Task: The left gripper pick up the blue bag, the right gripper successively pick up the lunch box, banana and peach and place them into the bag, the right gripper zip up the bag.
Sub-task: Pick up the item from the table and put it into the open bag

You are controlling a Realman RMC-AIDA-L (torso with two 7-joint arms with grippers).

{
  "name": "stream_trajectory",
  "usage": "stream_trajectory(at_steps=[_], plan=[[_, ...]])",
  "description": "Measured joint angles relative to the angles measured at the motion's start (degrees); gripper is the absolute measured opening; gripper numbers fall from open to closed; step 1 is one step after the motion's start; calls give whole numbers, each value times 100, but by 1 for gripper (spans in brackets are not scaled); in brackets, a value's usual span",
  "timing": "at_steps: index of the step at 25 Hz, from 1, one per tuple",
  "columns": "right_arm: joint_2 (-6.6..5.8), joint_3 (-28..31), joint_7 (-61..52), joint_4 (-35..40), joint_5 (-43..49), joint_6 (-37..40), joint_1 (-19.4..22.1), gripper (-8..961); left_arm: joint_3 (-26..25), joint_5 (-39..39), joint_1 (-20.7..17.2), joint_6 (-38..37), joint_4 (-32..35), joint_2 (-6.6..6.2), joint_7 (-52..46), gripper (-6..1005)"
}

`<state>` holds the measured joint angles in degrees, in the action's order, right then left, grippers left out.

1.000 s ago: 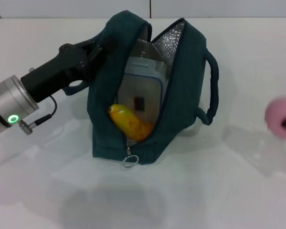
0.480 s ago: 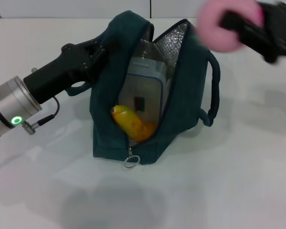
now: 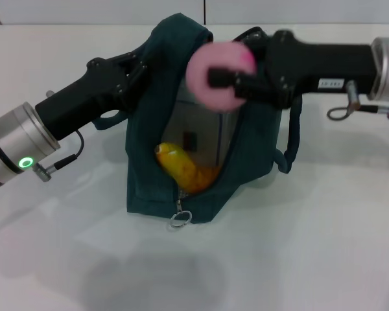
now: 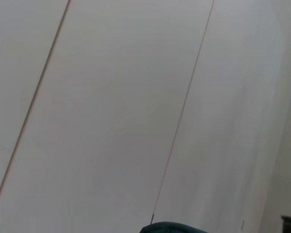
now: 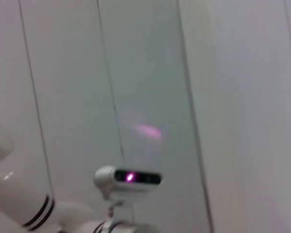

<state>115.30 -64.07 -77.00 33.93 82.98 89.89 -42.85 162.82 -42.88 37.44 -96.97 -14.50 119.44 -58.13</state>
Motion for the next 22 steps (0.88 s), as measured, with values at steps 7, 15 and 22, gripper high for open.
stream_trajectory(at_steps=[7,15,22], plan=[[-6,-209,-31,93,71,-92,37,333,4,0,0,3,0,0,4,132],[12,-357,-243,168,133,-519,25,359,-1,0,21,3,6,0,4,137],[1,-269,-220,500,63,-351,286,610,-22,-57,26,39,9,0,11,141]])
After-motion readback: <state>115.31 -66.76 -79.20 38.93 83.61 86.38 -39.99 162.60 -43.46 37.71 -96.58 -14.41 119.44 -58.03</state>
